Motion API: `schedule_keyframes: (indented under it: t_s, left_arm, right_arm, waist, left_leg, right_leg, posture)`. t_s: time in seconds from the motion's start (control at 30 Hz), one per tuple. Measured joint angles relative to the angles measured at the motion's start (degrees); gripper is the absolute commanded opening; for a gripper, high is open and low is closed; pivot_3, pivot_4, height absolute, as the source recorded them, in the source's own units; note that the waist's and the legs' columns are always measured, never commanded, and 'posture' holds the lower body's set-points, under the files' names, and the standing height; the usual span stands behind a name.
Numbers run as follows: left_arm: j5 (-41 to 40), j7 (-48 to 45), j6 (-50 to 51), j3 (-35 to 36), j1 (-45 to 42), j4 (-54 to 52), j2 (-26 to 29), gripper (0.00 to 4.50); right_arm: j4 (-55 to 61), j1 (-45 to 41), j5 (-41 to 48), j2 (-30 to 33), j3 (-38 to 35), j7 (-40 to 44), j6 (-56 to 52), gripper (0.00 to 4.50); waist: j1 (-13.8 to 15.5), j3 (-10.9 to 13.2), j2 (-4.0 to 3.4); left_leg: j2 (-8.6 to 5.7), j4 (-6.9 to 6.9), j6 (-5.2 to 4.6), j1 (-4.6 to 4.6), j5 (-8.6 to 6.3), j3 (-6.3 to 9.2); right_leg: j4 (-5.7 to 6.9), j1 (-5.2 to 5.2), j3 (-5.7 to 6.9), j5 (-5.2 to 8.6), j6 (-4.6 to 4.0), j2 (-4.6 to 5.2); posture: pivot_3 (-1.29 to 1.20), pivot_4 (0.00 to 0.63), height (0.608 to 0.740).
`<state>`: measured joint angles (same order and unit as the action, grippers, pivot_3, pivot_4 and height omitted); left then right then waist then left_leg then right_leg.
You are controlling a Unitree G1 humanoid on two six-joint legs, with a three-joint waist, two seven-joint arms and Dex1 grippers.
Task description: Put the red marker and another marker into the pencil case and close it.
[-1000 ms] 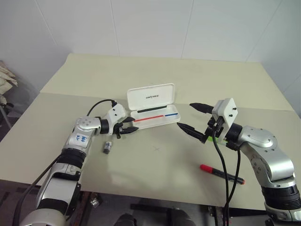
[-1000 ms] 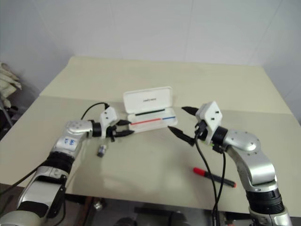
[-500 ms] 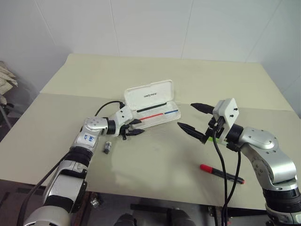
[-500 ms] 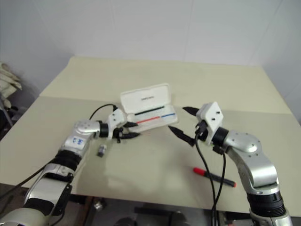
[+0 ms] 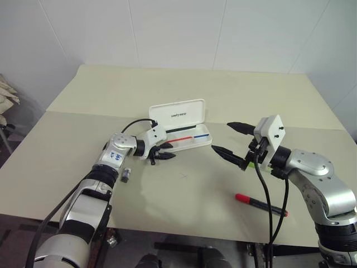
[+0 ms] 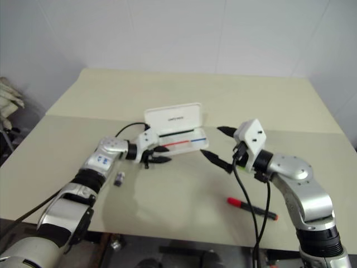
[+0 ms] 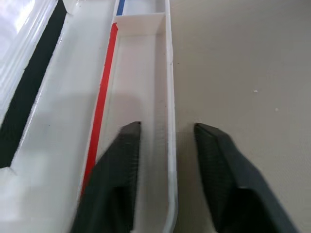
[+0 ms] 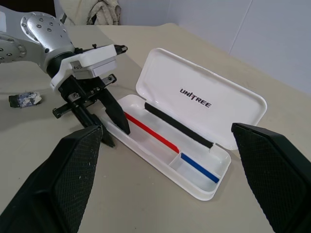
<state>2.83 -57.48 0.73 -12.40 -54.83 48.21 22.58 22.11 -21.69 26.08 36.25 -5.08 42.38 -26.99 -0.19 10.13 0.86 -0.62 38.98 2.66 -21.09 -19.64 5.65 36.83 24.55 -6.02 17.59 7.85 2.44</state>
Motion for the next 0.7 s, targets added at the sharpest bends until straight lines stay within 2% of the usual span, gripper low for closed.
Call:
schedule_keyframes:
  t_s: [0.07, 0.1, 0.37, 0.57, 0.7]
  left_arm:
    - [0.06, -0.47, 0.12, -0.23, -0.11, -0.08, -0.08, 0.08]
    - [0.06, -0.82, 0.16, -0.32, -0.12, -0.15, -0.07, 0.04]
    - [-0.44, -2.50, 4.20, 0.20, 0.87, -3.63, 0.05, 0.04]
    - [-1.23, -7.54, 8.22, -0.52, 6.06, -17.62, 2.73, 0.04]
    - [-1.18, -9.75, 7.82, -2.24, 10.68, -26.24, 4.85, 0.04]
  right_arm:
    - [0.00, -0.19, 0.05, 0.01, -0.01, 0.08, -0.13, 4.50]
    - [0.00, -0.19, 0.09, 0.01, -0.01, 0.12, -0.23, 4.50]
    - [-0.27, -0.29, 0.39, 1.04, -0.26, 0.93, -0.43, 4.50]
    - [-2.31, -0.40, 0.42, 1.93, -1.09, 2.25, -0.32, 4.50]
    - [-2.15, 1.90, 1.01, 4.85, -3.25, 4.41, -0.29, 4.50]
  waist:
    - [0.03, 0.00, 0.00]
    - [0.03, 0.00, 0.00]
    - [-0.04, 0.00, 0.00]
    - [0.09, 0.00, 0.00]
    - [0.41, 0.00, 0.00]
  left_leg:
    - [-0.01, 0.00, 0.00, 0.00, 0.00, 0.00]
    - [-0.02, 0.00, 0.00, 0.00, 0.00, 0.00]
    - [-0.01, -0.04, 0.00, -0.02, 0.00, 0.03]
    - [0.03, -0.17, 0.00, -0.13, 0.00, 0.09]
    - [0.02, -0.26, -0.01, -0.15, 0.00, 0.10]
  right_leg:
    - [-0.02, 0.00, 0.00, 0.00, 0.00, 0.02]
    - [-0.01, 0.00, 0.00, 0.00, 0.00, 0.02]
    - [-0.05, 0.01, -0.01, 0.00, 0.01, 0.03]
    - [-0.05, 0.07, -0.01, 0.00, 0.00, 0.08]
    - [-0.35, 0.04, 0.02, 0.00, 0.01, 0.11]
  posture:
    - [0.00, 0.150, 0.740]
    - [0.00, 0.150, 0.740]
    - [0.00, 0.150, 0.740]
    - [0.00, 0.150, 0.740]
    - [0.00, 0.150, 0.740]
